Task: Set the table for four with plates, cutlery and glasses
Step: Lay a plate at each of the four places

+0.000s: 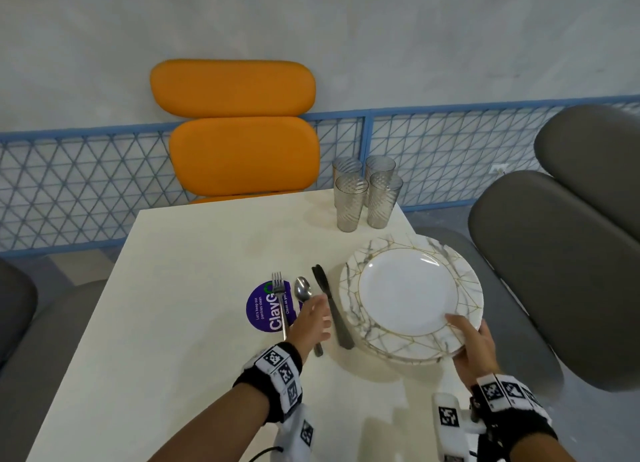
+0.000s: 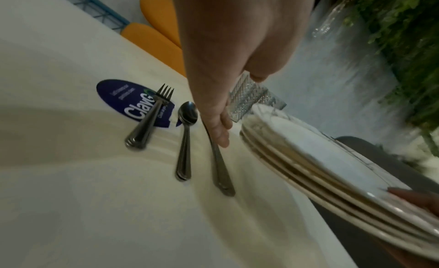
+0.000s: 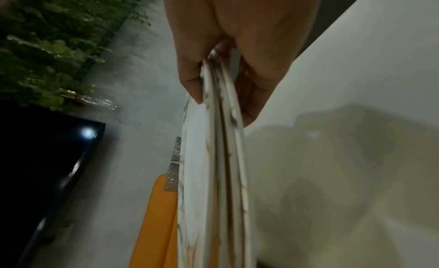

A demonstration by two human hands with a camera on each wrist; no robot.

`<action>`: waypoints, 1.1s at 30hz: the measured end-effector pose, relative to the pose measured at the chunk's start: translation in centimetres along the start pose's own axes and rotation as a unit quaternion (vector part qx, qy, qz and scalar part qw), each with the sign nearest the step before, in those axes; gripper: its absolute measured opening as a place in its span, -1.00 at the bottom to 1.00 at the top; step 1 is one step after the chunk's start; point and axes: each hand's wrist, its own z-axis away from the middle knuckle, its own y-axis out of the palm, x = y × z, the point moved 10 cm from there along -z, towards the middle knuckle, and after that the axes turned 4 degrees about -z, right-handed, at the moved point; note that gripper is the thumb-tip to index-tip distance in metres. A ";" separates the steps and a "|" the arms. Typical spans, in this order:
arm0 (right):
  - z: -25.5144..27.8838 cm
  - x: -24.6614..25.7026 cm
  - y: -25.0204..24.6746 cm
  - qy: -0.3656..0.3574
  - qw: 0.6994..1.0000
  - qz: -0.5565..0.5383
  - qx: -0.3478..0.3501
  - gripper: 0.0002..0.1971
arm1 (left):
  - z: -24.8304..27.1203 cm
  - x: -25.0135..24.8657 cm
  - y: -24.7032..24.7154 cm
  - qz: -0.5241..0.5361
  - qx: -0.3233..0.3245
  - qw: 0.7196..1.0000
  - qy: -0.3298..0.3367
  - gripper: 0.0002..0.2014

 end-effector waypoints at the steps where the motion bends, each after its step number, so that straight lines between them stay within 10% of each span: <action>1: 0.6 -0.3 0.5 0.013 0.999 -0.004 0.031 -0.51 | 0.3 -0.2 0.3 0.014 0.008 1.000 0.000 -0.64; 7: 4.2 -4.4 5.8 0.093 0.978 0.050 0.182 -0.57 | 3.6 -0.3 -1.3 0.249 0.084 0.965 -0.002 -0.39; 12: 5.3 -7.4 9.1 0.149 0.936 0.224 0.229 -0.62 | 4.2 3.5 -7.5 0.281 -0.008 0.960 -0.010 -0.52; 18: 2.9 -6.1 10.8 -0.006 0.876 0.437 0.204 -0.65 | 4.9 5.7 -12.9 0.255 -0.158 0.954 0.009 -0.57; 24: 1.1 -5.6 10.8 0.008 0.883 0.436 0.171 -0.67 | 6.0 5.9 -12.0 0.256 -0.107 0.961 -0.003 -0.48; 33: -1.2 0.2 5.1 -0.013 0.990 0.137 -0.006 -0.80 | 7.4 7.4 -15.5 0.264 -0.180 0.948 -0.007 -0.63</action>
